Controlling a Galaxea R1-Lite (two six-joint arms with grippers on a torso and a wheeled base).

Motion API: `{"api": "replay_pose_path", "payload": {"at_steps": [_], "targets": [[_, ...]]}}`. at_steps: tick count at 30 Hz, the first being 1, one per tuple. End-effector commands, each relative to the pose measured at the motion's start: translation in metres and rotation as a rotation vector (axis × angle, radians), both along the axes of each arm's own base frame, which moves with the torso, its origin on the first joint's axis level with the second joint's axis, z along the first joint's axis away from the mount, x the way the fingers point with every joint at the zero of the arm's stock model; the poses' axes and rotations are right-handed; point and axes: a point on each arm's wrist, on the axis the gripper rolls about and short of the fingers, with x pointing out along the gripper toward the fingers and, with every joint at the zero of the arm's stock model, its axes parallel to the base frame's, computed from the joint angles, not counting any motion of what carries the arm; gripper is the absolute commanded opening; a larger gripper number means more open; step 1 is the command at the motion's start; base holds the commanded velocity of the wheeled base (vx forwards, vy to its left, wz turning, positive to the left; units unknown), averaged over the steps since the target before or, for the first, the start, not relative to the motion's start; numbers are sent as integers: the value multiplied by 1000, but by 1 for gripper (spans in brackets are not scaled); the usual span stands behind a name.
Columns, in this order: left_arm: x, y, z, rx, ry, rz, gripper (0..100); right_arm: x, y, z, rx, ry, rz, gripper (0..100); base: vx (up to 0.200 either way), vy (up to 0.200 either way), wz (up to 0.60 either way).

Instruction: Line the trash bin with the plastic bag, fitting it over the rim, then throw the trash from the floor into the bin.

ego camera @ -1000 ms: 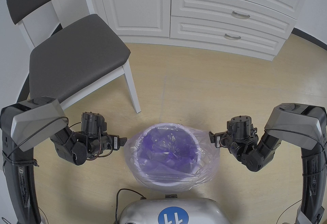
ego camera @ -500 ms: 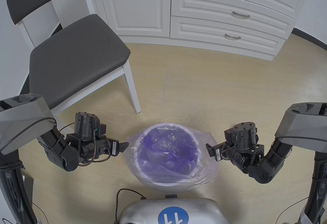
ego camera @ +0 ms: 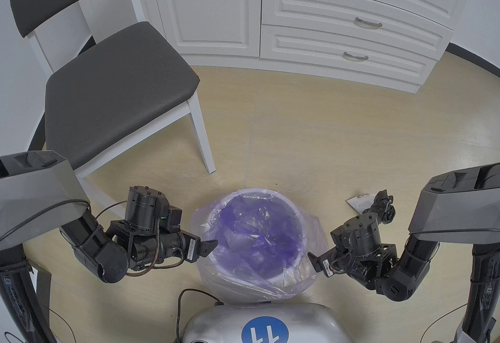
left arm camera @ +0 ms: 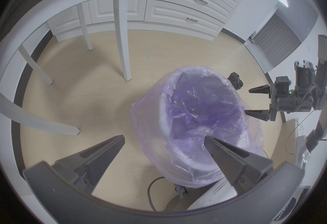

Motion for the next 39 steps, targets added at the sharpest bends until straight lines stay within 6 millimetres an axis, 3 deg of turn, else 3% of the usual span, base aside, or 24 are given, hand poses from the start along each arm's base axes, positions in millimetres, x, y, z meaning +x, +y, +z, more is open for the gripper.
{"api": "replay_pose_path", "payload": {"at_steps": [1, 9, 15, 20, 28, 39], "targets": [[-5, -4, -3, 6, 15, -17, 100, -11, -1, -9, -47, 42, 31, 100, 0, 0, 0], [-14, -14, -14, 23, 53, -58, 100, -19, 13, -31, -58, 101, 103, 100, 0, 0, 0], [-16, -14, -15, 27, 57, -63, 100, -28, 44, -38, 56, 118, 124, 100, 0, 0, 0], [-21, -20, -16, 33, 63, -85, 100, -32, 53, -37, 119, 138, 157, 100, 0, 0, 0], [-22, -24, -17, 39, 53, -85, 100, -38, 91, -58, 266, 124, 189, 100, 0, 0, 0], [-16, -18, -15, 28, 20, -58, 100, -41, 102, -62, 365, 69, 229, 100, 0, 0, 0]]}}
